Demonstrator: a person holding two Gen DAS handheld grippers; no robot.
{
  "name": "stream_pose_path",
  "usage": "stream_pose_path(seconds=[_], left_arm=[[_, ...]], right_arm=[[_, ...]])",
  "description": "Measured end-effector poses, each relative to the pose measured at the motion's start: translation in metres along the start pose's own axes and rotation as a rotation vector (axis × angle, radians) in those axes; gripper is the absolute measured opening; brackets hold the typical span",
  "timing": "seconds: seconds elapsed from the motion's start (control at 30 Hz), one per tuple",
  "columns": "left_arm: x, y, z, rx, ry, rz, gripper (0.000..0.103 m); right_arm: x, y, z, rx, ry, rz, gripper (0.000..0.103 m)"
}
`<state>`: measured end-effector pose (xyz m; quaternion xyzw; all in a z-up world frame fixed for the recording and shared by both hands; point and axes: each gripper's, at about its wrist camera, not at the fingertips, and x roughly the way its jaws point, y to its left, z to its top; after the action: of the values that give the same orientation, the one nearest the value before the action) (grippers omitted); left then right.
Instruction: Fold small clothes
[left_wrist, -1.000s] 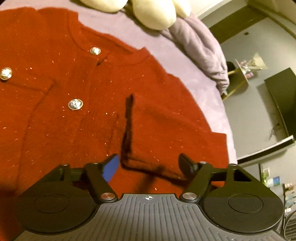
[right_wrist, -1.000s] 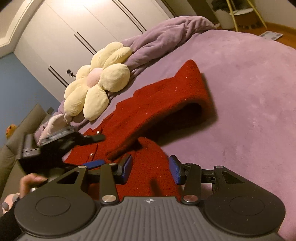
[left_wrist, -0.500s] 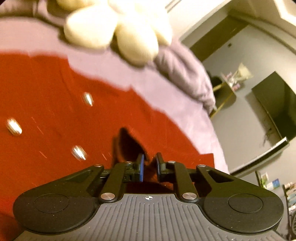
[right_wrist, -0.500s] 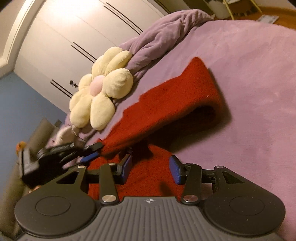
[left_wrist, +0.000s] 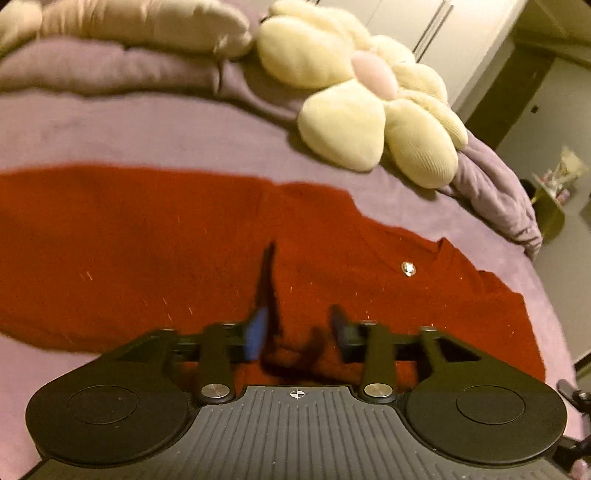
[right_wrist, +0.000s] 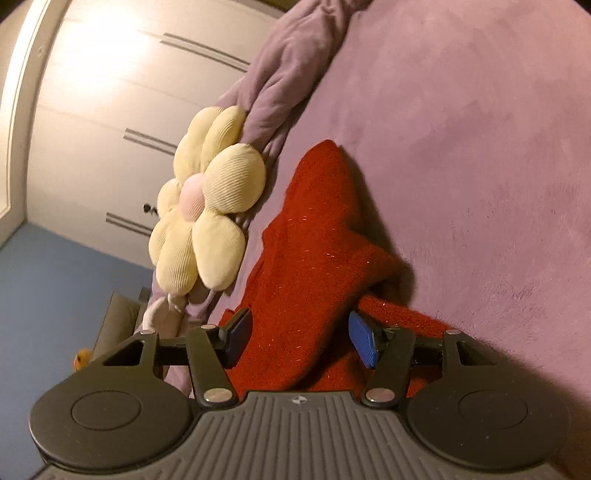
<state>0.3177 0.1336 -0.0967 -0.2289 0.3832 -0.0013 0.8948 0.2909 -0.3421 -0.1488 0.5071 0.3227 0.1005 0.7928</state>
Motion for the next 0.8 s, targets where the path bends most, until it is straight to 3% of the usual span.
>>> stream_pose_path(seconds=[0.07,0.1,0.13,0.17,0.27,0.37,0.47,0.63,0.73,0.77,0.8], left_arm=[[0.008,0.008,-0.001,-0.059,0.022,-0.034,0.050],[0.012,0.010,0.000,-0.079,0.030,-0.029,0.043],[0.015,0.013,-0.001,-0.085,0.036,-0.019,0.016],[0.017,0.011,0.002,-0.076,0.036,-0.010,0.014],[0.012,0.005,0.012,-0.049,-0.007,-0.011,0.013],[0.000,-0.001,0.026,0.006,-0.071,-0.018,0.011],[-0.009,0.003,0.036,0.044,-0.119,0.022,0.011],[0.000,0.023,0.027,0.022,-0.079,0.064,0.011],[0.008,0.031,0.016,0.023,-0.051,0.089,0.007],[0.010,0.033,0.015,0.020,-0.048,0.095,0.007],[0.010,0.034,0.016,0.015,-0.051,0.096,0.007]], right_arm=[[0.005,0.000,0.000,0.003,-0.005,-0.015,0.057],[0.008,0.000,0.000,0.004,-0.009,-0.024,0.053],[0.010,0.000,0.000,0.005,-0.009,-0.031,0.051],[0.013,0.001,0.000,0.003,-0.008,-0.044,0.047],[0.020,0.003,0.000,-0.013,-0.012,-0.075,0.039],[0.027,0.004,0.001,-0.026,-0.014,-0.090,0.039],[0.030,0.006,-0.001,-0.042,-0.014,-0.096,0.039],[0.029,0.000,-0.001,-0.010,-0.025,-0.084,0.038],[0.031,-0.002,0.000,-0.003,-0.023,-0.080,0.027],[0.032,0.000,0.001,-0.018,-0.020,-0.087,0.013],[0.033,0.001,0.001,-0.038,-0.018,-0.090,0.010]])
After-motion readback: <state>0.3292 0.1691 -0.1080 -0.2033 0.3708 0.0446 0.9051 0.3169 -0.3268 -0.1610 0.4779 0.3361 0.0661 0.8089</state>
